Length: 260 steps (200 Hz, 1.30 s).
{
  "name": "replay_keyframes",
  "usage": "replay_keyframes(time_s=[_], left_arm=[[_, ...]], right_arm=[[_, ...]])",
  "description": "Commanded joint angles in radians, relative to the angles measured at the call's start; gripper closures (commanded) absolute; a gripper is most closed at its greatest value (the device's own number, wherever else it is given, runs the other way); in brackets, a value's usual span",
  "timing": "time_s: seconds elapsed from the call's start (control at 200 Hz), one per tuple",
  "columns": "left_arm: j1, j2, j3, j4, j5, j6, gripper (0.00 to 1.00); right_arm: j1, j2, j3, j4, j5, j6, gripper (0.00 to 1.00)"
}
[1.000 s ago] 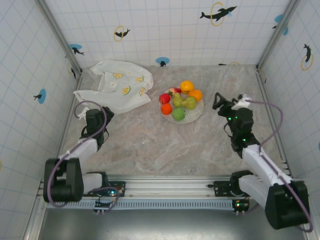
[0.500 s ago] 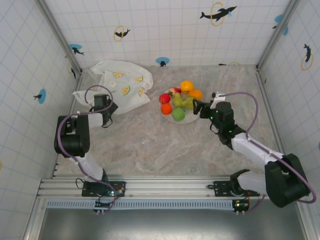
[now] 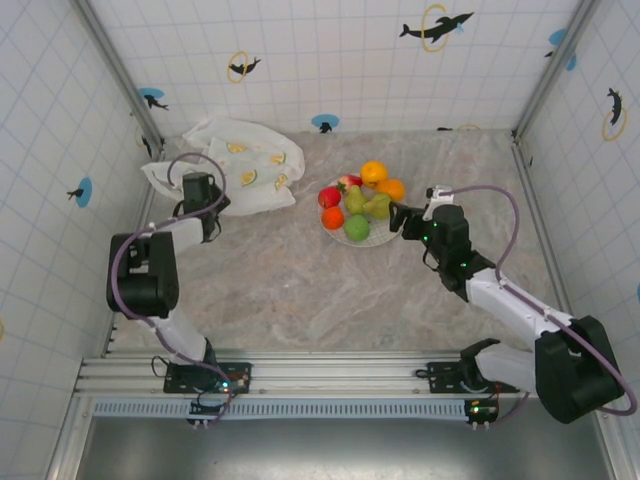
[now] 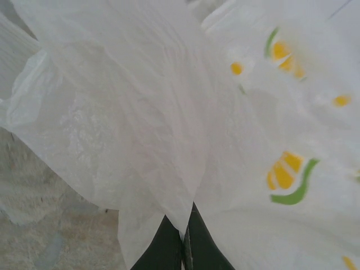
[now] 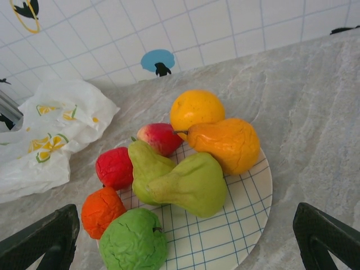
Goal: Place the fruits into the plastic bag
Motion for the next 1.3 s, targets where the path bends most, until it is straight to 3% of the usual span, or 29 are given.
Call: replay_keyframes(time_s=[0.0, 0.185, 0.385, 0.696, 0.751, 0.846, 0.931, 1.161, 1.296], left_arm=[[-0.001, -0.154, 0.037, -0.012, 0.039, 0.056, 1.00], [-0.003, -0.315, 0.164, -0.163, 0.232, 0.179, 1.00], [-0.013, -0.486, 0.318, -0.415, 0.429, 0.430, 1.00], [-0.074, -0.578, 0.559, -0.791, 0.744, 0.574, 1.00], [-0.132, -0.577, 0.582, -0.882, 0.720, 0.640, 1.00], [-0.275, -0.575, 0.601, -0.999, 0.564, 0.733, 1.00], [-0.330, -0.557, 0.623, -1.085, 0.540, 0.754, 1.00], [-0.363, -0.632, 0.568, -1.134, 0.477, 0.842, 1.00], [-0.362, -0.652, 0.553, -1.131, 0.520, 0.916, 1.00]], right_arm=[[-0.009, -0.049, -0.024, -0.007, 0.027, -0.029, 0.00], [-0.015, -0.084, -0.004, -0.008, 0.032, -0.104, 0.00], [-0.016, -0.100, 0.079, -0.051, -0.015, -0.213, 0.00], [-0.013, -0.064, 0.279, -0.093, -0.318, -0.317, 0.00], [-0.008, -0.046, 0.327, -0.120, -0.378, -0.333, 0.00], [0.005, -0.010, 0.396, -0.168, -0.474, -0.374, 0.00], [0.017, 0.031, 0.453, -0.209, -0.550, -0.409, 0.00], [0.070, 0.151, 0.544, -0.288, -0.676, -0.558, 0.00], [0.108, 0.246, 0.587, -0.269, -0.710, -0.629, 0.00]])
